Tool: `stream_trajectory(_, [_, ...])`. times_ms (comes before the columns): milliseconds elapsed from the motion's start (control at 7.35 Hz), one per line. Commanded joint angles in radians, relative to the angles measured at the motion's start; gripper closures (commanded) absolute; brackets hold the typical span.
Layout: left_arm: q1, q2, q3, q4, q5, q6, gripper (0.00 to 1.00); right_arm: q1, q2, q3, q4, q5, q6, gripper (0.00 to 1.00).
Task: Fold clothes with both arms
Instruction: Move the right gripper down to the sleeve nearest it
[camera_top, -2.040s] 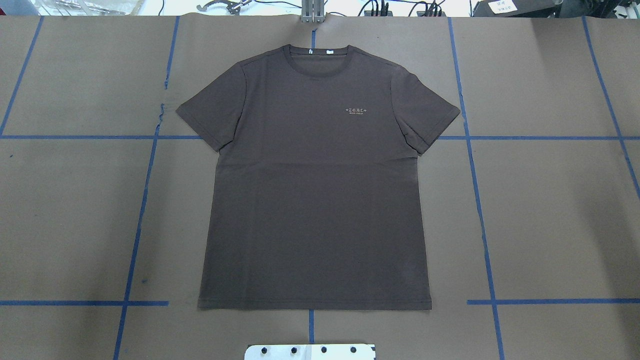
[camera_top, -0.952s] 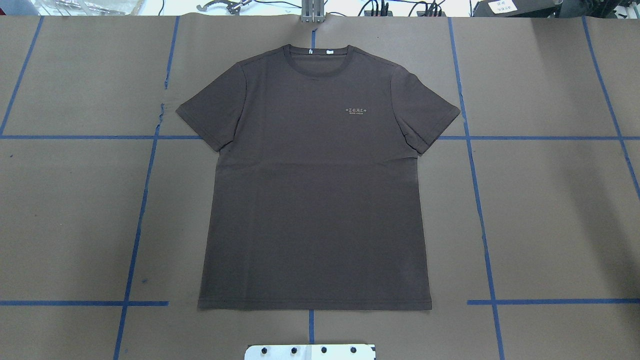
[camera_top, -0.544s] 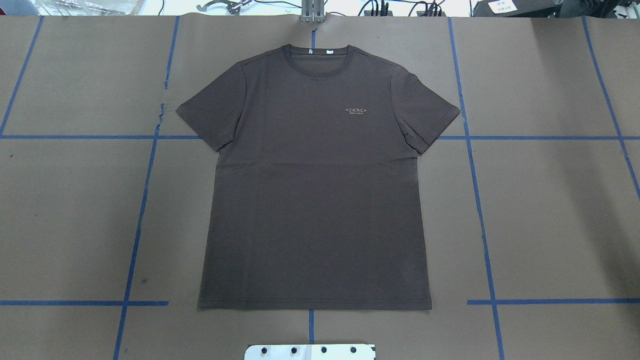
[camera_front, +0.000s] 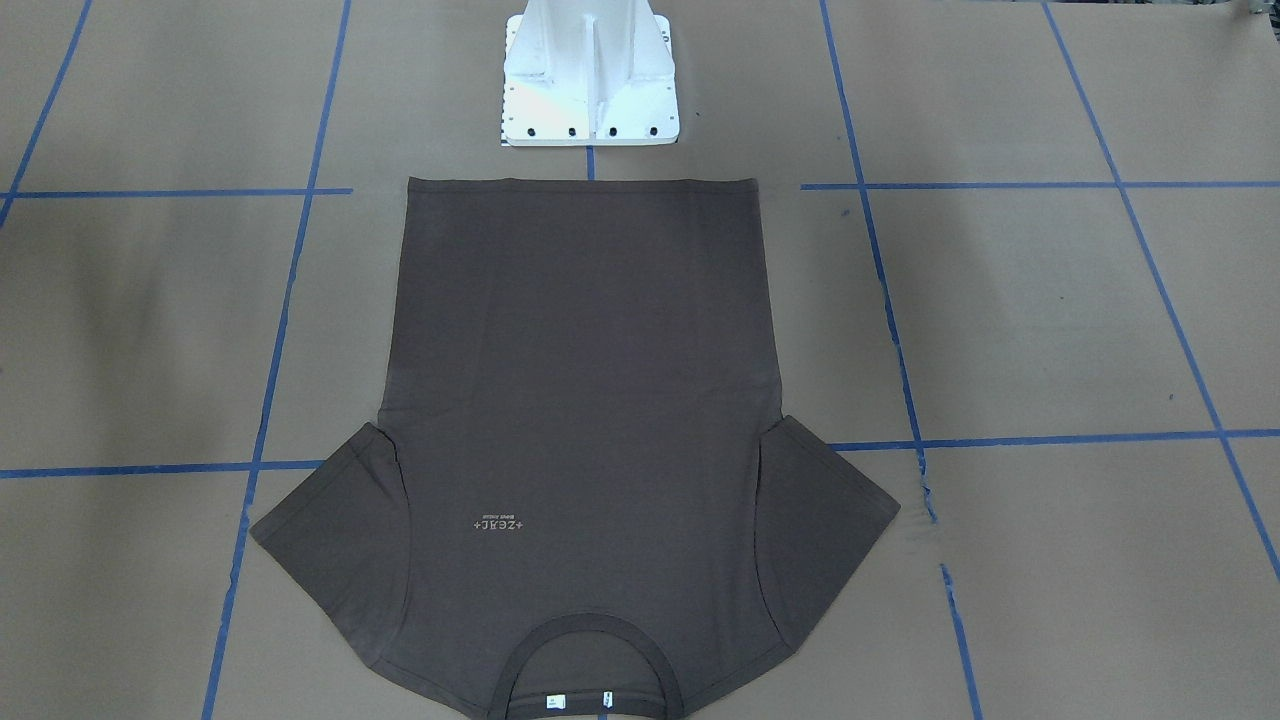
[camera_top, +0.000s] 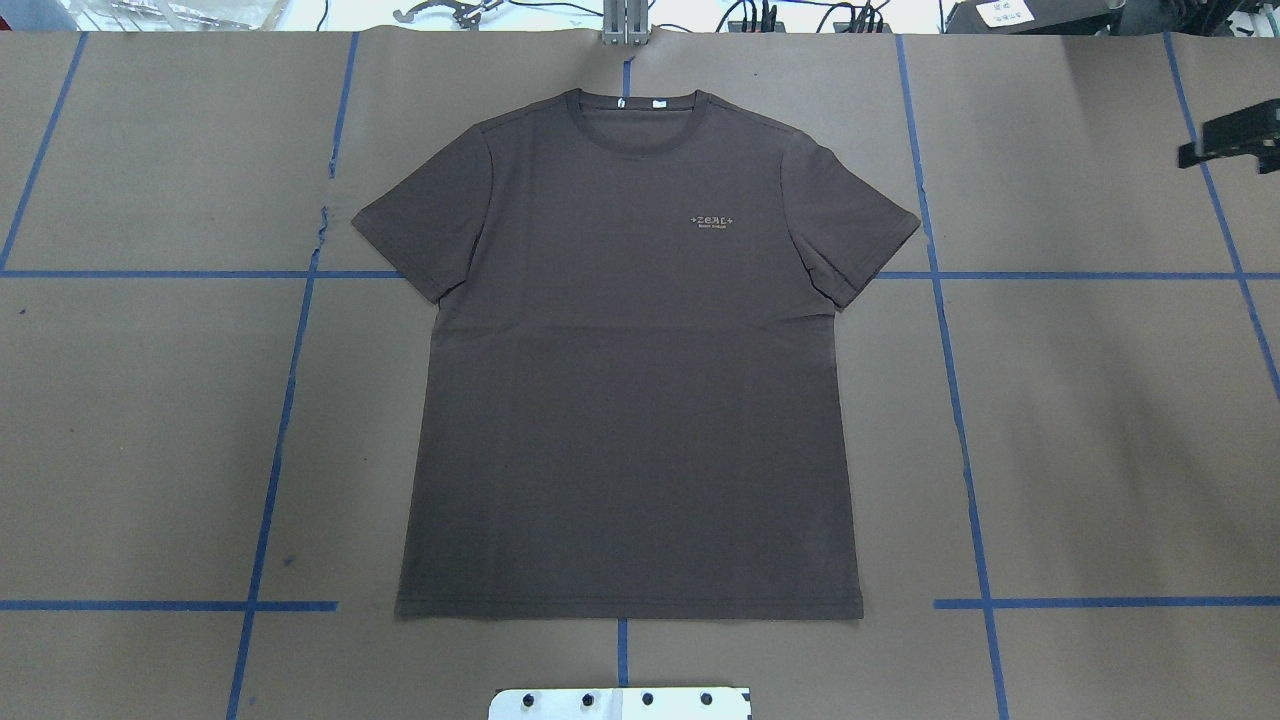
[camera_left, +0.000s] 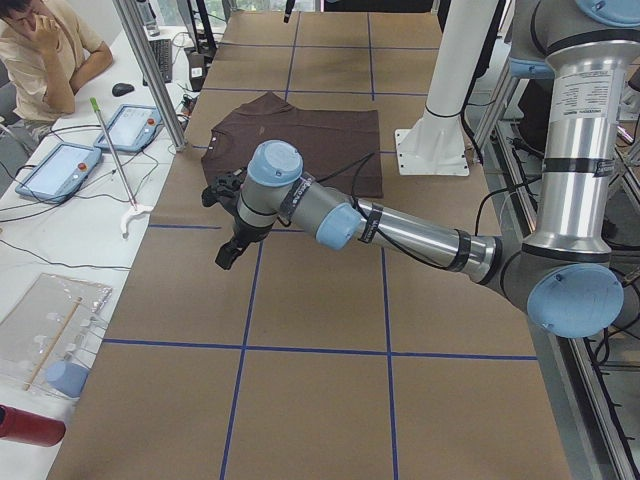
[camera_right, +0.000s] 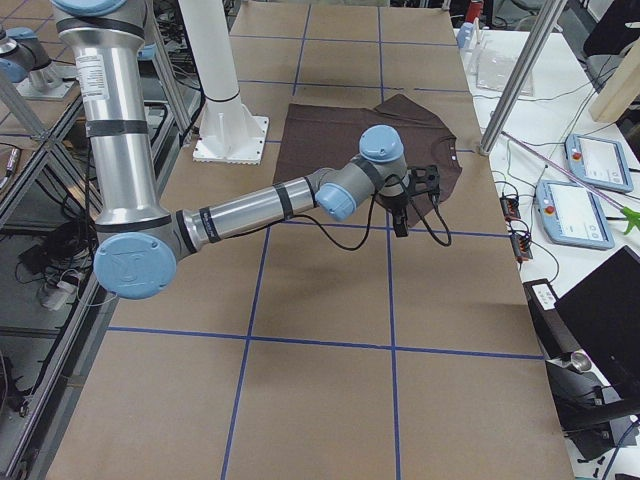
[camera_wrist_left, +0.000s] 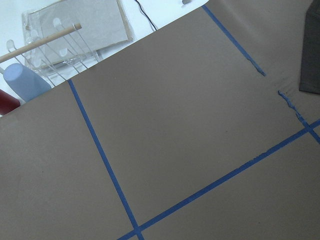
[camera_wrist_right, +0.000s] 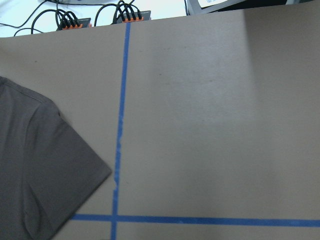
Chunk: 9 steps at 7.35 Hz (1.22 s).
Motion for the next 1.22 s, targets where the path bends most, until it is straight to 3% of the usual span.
stream_trajectory(0, [0.000, -0.001, -0.002, -0.001, 0.001, 0.000, 0.00, -0.215, 0.140, -0.094, 0.045, -0.217, 0.241, 0.18])
stream_trajectory(136, [0.000, -0.001, -0.002, -0.001, 0.001, 0.000, 0.00, -0.276, 0.245, -0.219, 0.063, -0.299, 0.242, 0.19])
stream_trajectory(272, [0.000, -0.003, -0.004, -0.001, 0.001, 0.000, 0.00, -0.297, 0.324, -0.360, 0.134, -0.304, 0.239, 0.18])
stream_trajectory(408, [0.000, -0.003, -0.005, -0.001, 0.001, 0.000, 0.00, -0.302, 0.331, -0.454, 0.252, -0.304, 0.238, 0.21])
stream_trajectory(544, [0.000, -0.003, -0.005, -0.001, 0.001, 0.000, 0.00, -0.305, 0.328, -0.503, 0.291, -0.304, 0.231, 0.25])
stream_trajectory(1088, [0.000, -0.003, -0.004, -0.001, 0.003, -0.002, 0.00, -0.333, 0.320, -0.533, 0.292, -0.309, 0.219, 0.30])
